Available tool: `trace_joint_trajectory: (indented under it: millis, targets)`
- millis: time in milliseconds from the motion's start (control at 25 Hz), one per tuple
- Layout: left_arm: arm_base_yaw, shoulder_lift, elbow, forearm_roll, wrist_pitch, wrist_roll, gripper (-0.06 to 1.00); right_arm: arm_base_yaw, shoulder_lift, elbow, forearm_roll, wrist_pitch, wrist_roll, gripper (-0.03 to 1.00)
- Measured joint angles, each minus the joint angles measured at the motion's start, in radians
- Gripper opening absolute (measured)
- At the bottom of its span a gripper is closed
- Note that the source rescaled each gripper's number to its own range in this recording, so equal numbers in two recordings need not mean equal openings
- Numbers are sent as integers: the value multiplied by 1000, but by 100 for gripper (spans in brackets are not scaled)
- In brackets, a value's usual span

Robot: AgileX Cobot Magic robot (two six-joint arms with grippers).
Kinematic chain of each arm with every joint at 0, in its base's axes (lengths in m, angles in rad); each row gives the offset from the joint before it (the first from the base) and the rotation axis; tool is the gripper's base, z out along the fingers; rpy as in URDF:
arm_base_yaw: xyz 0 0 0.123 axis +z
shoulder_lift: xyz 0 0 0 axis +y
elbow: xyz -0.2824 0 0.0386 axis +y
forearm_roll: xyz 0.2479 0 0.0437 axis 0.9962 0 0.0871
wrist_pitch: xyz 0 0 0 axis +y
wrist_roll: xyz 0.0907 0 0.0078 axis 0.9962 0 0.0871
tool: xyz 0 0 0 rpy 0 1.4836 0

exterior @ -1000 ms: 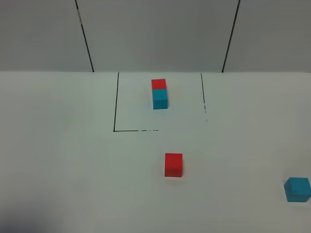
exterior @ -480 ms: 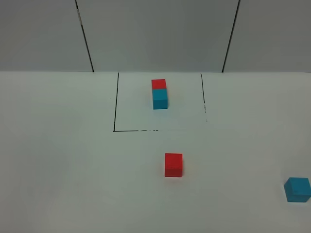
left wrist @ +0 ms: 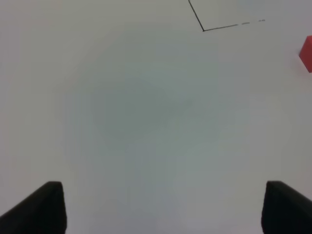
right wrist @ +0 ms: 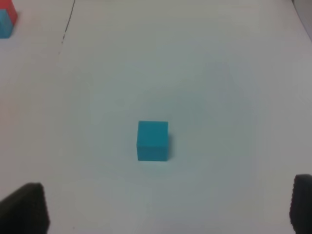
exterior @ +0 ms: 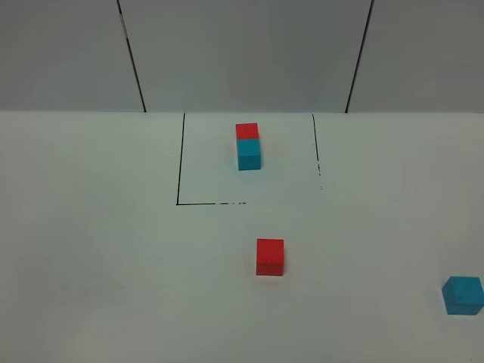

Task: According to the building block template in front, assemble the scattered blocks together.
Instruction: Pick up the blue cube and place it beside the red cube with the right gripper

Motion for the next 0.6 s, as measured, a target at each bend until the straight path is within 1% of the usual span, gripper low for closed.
trace_joint_trajectory:
  millis: [200,400,600]
  targets:
    - [0,-2,4,61,-14,-75,70,0,0,0,0,0,0,100]
    - [-4,-2,4,65,-17,-87,70,0,0,0,0,0,0,100]
    - [-42,-2,4,66,-21,-88,70,0,0,0,0,0,0,100]
